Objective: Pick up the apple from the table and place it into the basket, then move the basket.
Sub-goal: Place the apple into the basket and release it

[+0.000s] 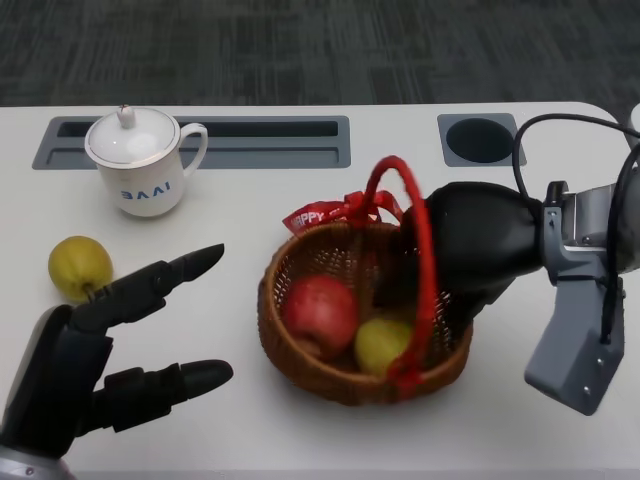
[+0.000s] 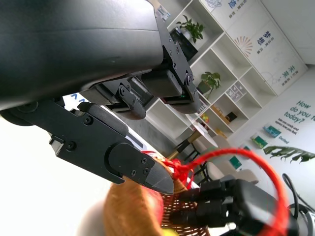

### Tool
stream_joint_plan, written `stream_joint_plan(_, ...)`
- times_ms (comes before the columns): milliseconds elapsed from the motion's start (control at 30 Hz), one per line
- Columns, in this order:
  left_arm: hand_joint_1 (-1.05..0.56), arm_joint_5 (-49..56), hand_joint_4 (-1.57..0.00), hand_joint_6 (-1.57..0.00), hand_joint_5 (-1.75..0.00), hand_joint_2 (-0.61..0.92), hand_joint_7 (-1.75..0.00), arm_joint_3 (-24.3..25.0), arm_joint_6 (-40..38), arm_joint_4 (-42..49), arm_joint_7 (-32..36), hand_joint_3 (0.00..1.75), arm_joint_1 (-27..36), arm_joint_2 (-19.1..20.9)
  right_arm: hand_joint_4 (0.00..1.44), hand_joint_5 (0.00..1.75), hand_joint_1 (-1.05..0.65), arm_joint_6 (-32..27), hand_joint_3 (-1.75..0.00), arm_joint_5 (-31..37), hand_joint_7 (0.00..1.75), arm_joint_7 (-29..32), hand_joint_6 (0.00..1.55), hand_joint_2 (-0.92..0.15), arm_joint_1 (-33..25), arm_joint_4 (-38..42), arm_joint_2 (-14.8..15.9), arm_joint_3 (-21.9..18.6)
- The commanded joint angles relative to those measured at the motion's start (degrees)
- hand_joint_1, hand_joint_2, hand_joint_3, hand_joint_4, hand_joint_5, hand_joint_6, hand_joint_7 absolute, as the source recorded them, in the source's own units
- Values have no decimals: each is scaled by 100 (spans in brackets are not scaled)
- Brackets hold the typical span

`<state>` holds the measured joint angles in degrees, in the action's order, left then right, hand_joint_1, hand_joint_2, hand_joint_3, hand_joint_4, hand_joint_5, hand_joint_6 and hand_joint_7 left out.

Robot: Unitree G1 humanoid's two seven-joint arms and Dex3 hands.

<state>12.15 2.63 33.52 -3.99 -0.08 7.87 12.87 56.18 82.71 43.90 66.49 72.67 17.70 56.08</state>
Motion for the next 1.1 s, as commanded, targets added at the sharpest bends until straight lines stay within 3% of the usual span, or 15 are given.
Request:
stream_joint_plan(33,-45,-6,-71,-70,-1,76,-1,63,81,-72,94,0,98,-46,79,2,-78,-241,-2,425,2,568,73,-90,146,282,60,695)
stream_joint_plan(167,-46,-7,-72,-70,-1,76,-1,94,102,-89,107,0,129,-100,84,3,-79,-411,-2,571,3,876,79,-92,324,406,48,1229)
stream_joint_plan(300,-46,-34,-72,-71,-1,78,-1,116,144,-69,85,1,131,-115,88,3,-80,-345,-3,463,2,975,80,-91,506,438,52,1444)
stream_joint_plan(600,-45,36,-75,-72,-1,79,-1,109,287,70,123,0,46,-172,87,1,-75,-268,-9,253,0,1065,79,-92,728,404,-127,1549)
stream_joint_plan(867,-41,43,-78,-72,-1,80,0,64,371,166,162,1,-3,-229,87,1,-56,-165,-2,54,1,1302,80,-90,959,347,-308,1513)
stream_joint_plan(1100,-31,150,-80,-74,-2,82,-1,67,504,292,256,0,-100,-290,79,0,-29,-119,0,-109,0,609,72,-82,1186,380,-351,1456)
